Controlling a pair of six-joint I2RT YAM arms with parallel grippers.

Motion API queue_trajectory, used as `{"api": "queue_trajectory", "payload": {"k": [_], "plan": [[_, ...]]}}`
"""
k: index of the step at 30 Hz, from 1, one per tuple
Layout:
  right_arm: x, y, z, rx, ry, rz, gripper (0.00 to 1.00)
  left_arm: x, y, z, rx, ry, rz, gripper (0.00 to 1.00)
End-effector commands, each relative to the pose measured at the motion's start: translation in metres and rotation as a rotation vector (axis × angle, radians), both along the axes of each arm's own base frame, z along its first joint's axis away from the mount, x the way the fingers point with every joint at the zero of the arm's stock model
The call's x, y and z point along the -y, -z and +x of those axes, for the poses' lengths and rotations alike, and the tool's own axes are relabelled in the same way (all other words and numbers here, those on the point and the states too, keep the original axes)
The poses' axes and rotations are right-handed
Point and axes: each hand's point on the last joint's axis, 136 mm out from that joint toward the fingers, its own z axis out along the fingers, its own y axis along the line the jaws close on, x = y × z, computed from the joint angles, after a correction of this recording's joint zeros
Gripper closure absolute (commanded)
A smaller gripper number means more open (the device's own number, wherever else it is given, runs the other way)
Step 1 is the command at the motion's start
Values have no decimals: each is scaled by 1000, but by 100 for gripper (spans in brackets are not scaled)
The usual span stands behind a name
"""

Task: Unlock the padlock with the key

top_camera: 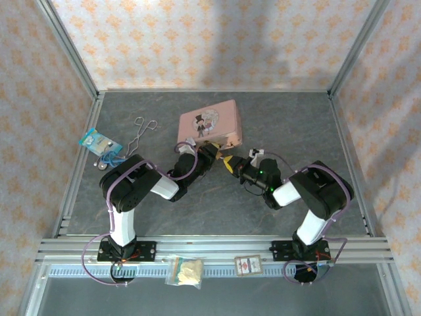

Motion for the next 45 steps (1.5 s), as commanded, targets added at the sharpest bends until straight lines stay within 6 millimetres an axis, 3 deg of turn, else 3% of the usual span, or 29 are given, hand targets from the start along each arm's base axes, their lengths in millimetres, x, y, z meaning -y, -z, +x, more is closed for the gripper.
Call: {"api": "queue_trajectory", "payload": {"k": [1,13,26,34,35,40,45], "plan": [[-10,-39,-2,125,-15,90,100,28,-13,-20,-8,99,-44,100],[-11,-41,-14,106,5,108,100,27,-6,-18,-33,43,-25,100],[-27,-40,-5,143,-53,93,100,41,-9,-25,-7,113,-15,100],[-17,-37,6,165,-68,55,100,43,-7,-41,14,174,-19,100],[-18,-37,5,166,-76,52,98,40,-7,-40,14,165,-18,100],[-10,-26,-2,154,-82,-44,63,24,-5,-23,9,101,13,100],[0,-7,-5,134,-73,-198,53,6,-6,-1,-3,39,54,100]]}}
